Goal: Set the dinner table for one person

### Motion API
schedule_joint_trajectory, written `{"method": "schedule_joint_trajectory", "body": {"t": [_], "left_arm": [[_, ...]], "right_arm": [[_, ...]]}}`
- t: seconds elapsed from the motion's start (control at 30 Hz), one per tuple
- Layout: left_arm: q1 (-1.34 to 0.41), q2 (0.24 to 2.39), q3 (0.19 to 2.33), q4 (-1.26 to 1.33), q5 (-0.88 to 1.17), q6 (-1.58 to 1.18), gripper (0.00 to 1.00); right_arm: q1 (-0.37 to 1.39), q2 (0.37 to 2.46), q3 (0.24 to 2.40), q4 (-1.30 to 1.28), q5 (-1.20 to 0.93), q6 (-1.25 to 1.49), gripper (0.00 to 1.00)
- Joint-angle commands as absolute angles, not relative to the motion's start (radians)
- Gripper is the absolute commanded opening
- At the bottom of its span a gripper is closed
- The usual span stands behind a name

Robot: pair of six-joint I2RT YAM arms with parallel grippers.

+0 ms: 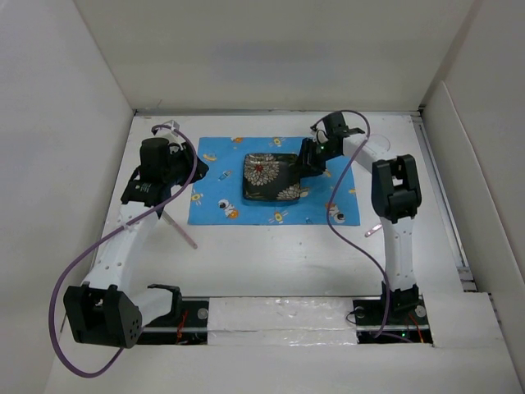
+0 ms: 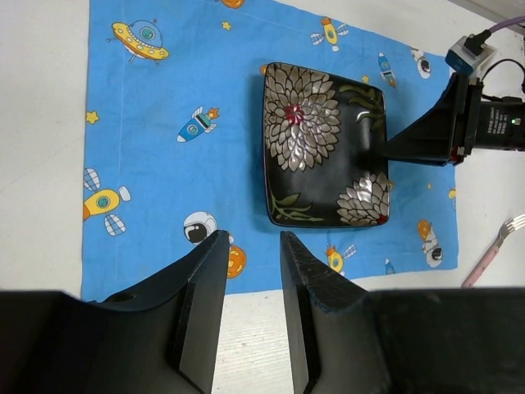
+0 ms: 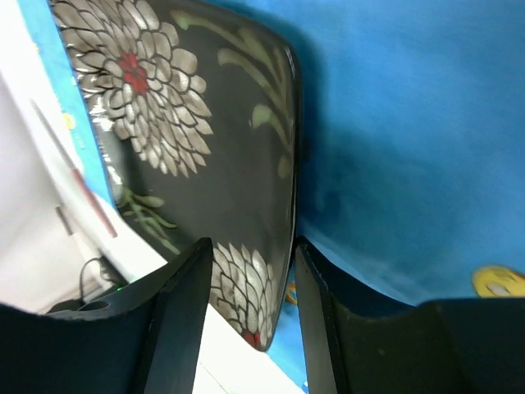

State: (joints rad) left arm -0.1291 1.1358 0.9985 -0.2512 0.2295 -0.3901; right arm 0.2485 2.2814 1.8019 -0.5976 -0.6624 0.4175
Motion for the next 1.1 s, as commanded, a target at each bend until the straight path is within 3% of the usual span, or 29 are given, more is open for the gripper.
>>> {"method": "schedule_joint_trajectory", "body": {"t": [0.0, 0.1, 0.17, 0.2, 0.3, 0.47, 0.53, 0.6, 0.67, 0.8, 1.07], "left_arm": [[-0.129, 1.120, 0.996, -0.235, 0.245, -0.376, 0.29], [-0.129, 1.114, 0.991, -0.239, 0.264, -0.376, 0.27], [-0.129, 1.112, 0.989, -0.236, 0.275, -0.380, 0.23], [-0.129, 1.114, 0.989, -0.230, 0.288, -0.383, 0.15], [-0.129, 1.124, 0.997, -0.236, 0.288, -0.380, 0.00], [-0.129, 1.126, 1.008, -0.244, 0.268, -0.374, 0.00], [-0.129, 1.127, 1.005, -0.244, 0.278, -0.374, 0.00], [-0.129, 1.129, 1.000, -0.242, 0.288, -0.374, 0.08], [-0.129, 1.134, 0.993, -0.241, 0.288, -0.374, 0.15], [-0.129, 1.137, 0.991, -0.239, 0.293, -0.373, 0.22], [-0.129, 1.146, 0.985, -0.232, 0.305, -0.376, 0.22]], "right_arm": [[0.235, 2.158, 1.841, -0.650, -0.594, 0.364, 0.50], [0.225, 2.094, 1.853, -0.687, -0.534, 0.324, 0.50], [0.198, 2.047, 1.862, -0.712, -0.500, 0.304, 0.44], [0.186, 2.027, 1.858, -0.716, -0.451, 0.298, 0.29], [0.115, 1.945, 1.812, -0.672, -0.390, 0.317, 0.00], [-0.023, 1.816, 1.714, -0.572, -0.189, 0.425, 0.00], [-0.090, 1.775, 1.669, -0.546, -0.050, 0.481, 0.24], [-0.123, 1.767, 1.646, -0.535, 0.059, 0.506, 0.44], [-0.158, 1.781, 1.646, -0.537, 0.092, 0.514, 0.48], [-0.179, 1.871, 1.713, -0.619, 0.107, 0.511, 0.49], [-0.179, 1.986, 1.738, -0.589, 0.060, 0.506, 0.40]]}}
